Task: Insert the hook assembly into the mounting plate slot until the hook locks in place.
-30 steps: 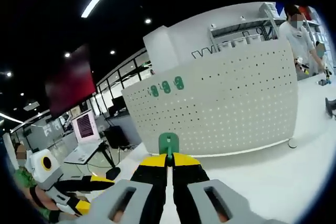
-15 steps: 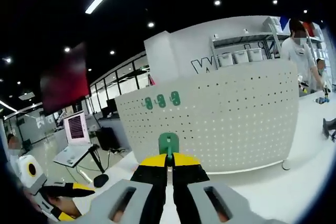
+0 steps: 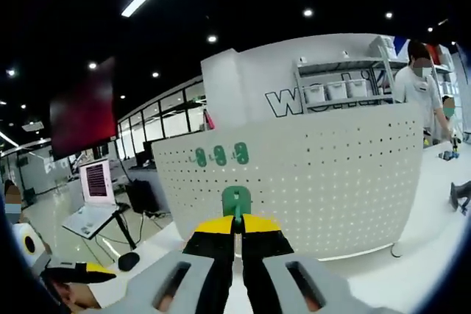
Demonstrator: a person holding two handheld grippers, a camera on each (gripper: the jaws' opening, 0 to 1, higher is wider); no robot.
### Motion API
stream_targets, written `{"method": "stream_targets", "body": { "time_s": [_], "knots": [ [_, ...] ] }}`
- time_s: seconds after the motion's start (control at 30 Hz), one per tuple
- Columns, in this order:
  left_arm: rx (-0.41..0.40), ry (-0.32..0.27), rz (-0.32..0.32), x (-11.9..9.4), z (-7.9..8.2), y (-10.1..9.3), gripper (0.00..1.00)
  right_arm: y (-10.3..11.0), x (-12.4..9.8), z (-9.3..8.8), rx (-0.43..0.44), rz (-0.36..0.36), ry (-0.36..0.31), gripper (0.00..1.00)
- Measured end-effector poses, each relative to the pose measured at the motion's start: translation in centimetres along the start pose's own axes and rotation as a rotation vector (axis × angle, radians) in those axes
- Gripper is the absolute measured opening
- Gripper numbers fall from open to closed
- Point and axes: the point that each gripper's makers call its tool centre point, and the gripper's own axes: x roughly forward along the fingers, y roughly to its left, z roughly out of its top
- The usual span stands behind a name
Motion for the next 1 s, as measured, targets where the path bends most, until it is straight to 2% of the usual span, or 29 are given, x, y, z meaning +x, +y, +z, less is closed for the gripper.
{"method": "stream_targets", "body": {
  "time_s": [0.1, 0.23, 0.53, 1.0],
  "knots": [
    [-0.003, -0.018, 0.0, 0.1, 0.3, 0.0, 0.79, -0.4, 0.5, 0.4, 0.003, -0.013, -0.006, 0.01],
    [0.0, -0.028, 0.005, 0.1, 0.5, 0.2, 0.86, -0.8, 1.4, 1.1, 0.004, -0.032, -0.018, 0.01],
    [-0.004, -0.013, 0.007, -0.1, 0.0, 1.0, 0.87, -1.7, 3.5, 2.5, 0.008, -0.082, -0.047, 0.01],
    [0.001, -0.013, -0.007, 0.1, 0.2, 2.0, 0.89, -2.2, 5.1, 2.6, -0.011, -0.128, -0.041, 0.01]
  ]
}}
